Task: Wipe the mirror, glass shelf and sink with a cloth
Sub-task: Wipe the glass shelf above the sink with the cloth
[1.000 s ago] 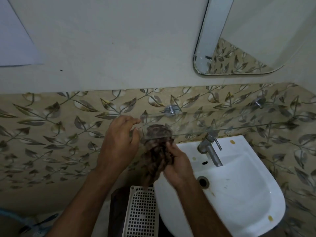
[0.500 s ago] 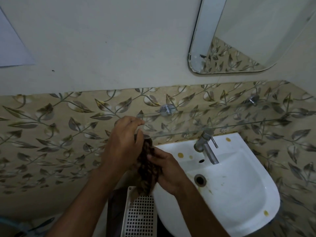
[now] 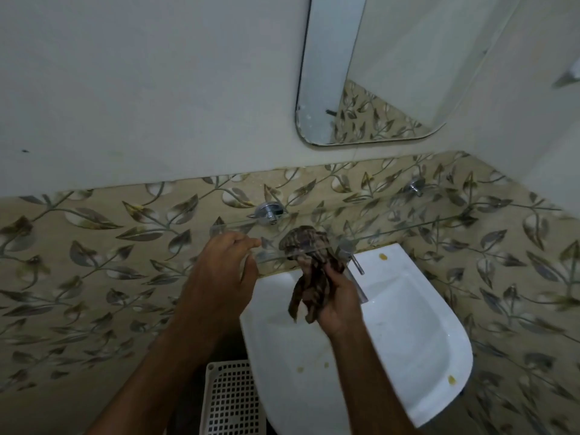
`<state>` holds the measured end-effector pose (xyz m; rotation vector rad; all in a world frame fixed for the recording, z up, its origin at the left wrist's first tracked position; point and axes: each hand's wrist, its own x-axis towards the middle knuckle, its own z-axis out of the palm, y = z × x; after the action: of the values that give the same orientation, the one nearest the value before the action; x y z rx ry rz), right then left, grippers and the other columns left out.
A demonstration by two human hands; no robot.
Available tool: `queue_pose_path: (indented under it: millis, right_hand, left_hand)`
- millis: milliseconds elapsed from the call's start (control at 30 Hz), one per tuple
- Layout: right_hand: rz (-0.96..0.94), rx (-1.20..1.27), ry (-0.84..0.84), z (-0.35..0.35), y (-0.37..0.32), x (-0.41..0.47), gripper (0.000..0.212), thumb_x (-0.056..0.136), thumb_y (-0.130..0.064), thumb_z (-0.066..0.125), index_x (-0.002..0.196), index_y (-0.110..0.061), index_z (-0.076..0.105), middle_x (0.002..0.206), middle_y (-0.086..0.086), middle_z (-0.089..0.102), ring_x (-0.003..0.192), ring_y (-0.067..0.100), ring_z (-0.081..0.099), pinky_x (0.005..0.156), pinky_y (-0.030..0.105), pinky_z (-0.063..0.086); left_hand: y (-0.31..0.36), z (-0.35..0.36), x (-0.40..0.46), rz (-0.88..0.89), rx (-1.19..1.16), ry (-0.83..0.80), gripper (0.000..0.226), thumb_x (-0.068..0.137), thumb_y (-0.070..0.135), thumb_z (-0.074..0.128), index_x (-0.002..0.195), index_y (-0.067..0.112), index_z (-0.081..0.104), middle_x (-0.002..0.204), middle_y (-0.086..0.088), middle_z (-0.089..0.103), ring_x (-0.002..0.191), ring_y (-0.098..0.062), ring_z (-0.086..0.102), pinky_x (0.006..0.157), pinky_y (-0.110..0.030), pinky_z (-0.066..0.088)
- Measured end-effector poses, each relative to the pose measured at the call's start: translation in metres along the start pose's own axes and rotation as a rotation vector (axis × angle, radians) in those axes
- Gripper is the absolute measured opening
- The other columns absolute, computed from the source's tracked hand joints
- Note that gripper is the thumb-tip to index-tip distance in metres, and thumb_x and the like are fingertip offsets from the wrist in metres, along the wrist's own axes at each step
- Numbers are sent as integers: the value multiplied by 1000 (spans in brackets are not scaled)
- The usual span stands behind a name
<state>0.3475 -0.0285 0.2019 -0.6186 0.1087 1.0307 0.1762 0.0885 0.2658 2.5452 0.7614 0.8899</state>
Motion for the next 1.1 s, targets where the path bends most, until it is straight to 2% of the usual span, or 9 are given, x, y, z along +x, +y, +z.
queue_pose_path:
  millis: [67, 267, 433, 600, 700, 833, 967, 1033, 1100]
  right_hand:
    - [-22, 129, 23, -7, 5, 9, 71, 35, -12, 101, 100, 1, 74, 85, 19, 70, 65, 30, 66, 52, 36, 57]
    - [-97, 200, 153, 17, 4, 35, 9, 80, -21, 54, 85, -16, 60, 75, 5, 59, 63, 20, 55, 57, 23, 45]
    - [-67, 294, 63, 36, 2, 50, 50, 85, -11, 40, 128, -3, 62, 130, 23, 63, 118, 39, 59, 77, 43, 60]
    - [-226, 373, 9, 17, -49, 50, 61, 80, -26, 49, 135, -2, 57, 134, 27, 59, 128, 45, 52, 113, 56, 37]
    - [-287, 300, 99, 5, -105, 62, 62, 97, -49, 39, 139, -5, 52, 141, 26, 53, 130, 43, 49, 109, 53, 40]
    - [-372, 290, 282, -1, -149, 78, 48, 107, -33, 29, 141, -7, 52, 146, 18, 50, 124, 32, 53, 111, 43, 37]
    - [-291, 198, 243, 23, -108, 64, 35, 104, -23, 36, 105, -8, 68, 123, 19, 64, 99, 29, 62, 96, 38, 54]
    - [-137, 177, 197, 31, -67, 56, 35, 101, -21, 41, 103, -5, 72, 116, 19, 70, 100, 32, 64, 79, 38, 62]
    - [34, 115, 97, 34, -28, 47, 37, 96, -25, 48, 109, -1, 74, 118, 22, 70, 106, 38, 64, 87, 46, 58]
  left_hand:
    - [-1, 2, 0, 6, 8, 9, 33, 93, 17, 50, 117, 7, 70, 114, -9, 68, 111, -16, 51, 97, -13, 27]
    - [0, 13, 5, 58, -11, 19, 35, 92, 18, 47, 112, 3, 71, 106, -14, 68, 104, -21, 51, 91, -19, 31]
    - [7, 21, 11, 61, -4, -30, 47, 94, 30, 36, 114, 7, 72, 109, -12, 68, 106, -22, 53, 90, -30, 39]
    - [11, 22, 15, 98, -15, 39, 43, 93, 26, 40, 111, 4, 72, 105, -14, 69, 104, -18, 49, 90, -21, 32]
    - [10, 23, 16, 86, -12, 29, 40, 92, 25, 42, 111, 5, 72, 106, -12, 68, 103, -17, 49, 88, -15, 28]
    - [14, 36, 18, 53, -27, -10, 31, 89, 15, 51, 112, 8, 71, 107, -6, 67, 102, -13, 49, 92, -8, 27]
    - [21, 48, 22, 38, -52, -39, 37, 92, 25, 43, 113, 12, 71, 107, -1, 66, 101, -14, 55, 91, -19, 36]
    - [25, 52, 26, 60, -55, -53, 41, 93, 28, 41, 114, 11, 71, 107, -2, 66, 101, -16, 56, 90, -18, 36]
    - [29, 55, 32, 57, -52, -64, 39, 93, 28, 42, 115, 11, 71, 109, -4, 67, 102, -16, 55, 89, -20, 36]
